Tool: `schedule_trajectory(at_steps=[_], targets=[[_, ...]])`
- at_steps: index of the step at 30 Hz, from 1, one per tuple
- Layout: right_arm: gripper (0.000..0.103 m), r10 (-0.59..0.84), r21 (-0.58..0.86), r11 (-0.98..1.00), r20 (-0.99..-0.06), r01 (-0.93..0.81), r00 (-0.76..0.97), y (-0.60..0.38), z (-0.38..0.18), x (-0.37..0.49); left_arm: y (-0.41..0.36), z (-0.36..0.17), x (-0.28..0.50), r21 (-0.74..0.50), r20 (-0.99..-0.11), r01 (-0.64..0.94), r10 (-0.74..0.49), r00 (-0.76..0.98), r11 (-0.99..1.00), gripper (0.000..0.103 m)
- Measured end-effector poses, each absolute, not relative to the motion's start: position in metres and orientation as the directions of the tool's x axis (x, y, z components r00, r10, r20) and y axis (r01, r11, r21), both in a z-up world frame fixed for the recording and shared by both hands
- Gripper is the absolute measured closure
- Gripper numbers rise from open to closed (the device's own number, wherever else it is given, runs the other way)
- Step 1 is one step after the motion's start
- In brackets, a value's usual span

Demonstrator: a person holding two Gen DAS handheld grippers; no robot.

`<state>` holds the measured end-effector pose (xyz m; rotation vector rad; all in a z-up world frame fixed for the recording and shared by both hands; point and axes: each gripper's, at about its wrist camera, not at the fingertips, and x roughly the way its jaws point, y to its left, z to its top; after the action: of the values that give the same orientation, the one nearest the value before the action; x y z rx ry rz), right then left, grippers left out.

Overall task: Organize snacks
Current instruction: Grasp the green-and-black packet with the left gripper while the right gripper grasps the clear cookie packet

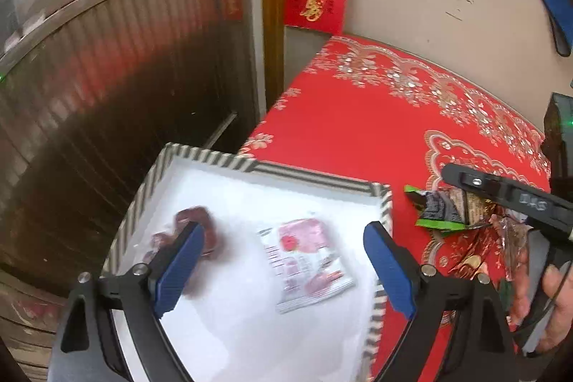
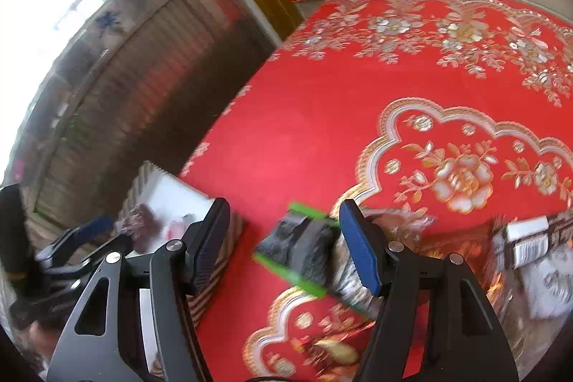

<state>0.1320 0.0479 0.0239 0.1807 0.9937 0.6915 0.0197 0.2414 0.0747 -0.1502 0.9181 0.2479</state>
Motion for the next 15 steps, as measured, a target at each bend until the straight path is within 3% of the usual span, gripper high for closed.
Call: schedule_trajectory(at_steps=[7, 15], targets=[[0.039, 0.500, 0.330, 0.845, -0.766, -0.419, 0.404, 0.031, 0.023, 0.136, 0.198, 0.077, 0.046, -0.024, -0.803, -0.202, 0.102, 0.588, 0.979, 0.011], [0.039, 0.520, 0.379, 0.840, -0.768, -0.389, 0.373, -0.008, 0.011, 0.130, 0.167, 0.071, 0.069, -0.015, -0.817, -0.170, 0.086, 0.570, 0.985, 0.011]])
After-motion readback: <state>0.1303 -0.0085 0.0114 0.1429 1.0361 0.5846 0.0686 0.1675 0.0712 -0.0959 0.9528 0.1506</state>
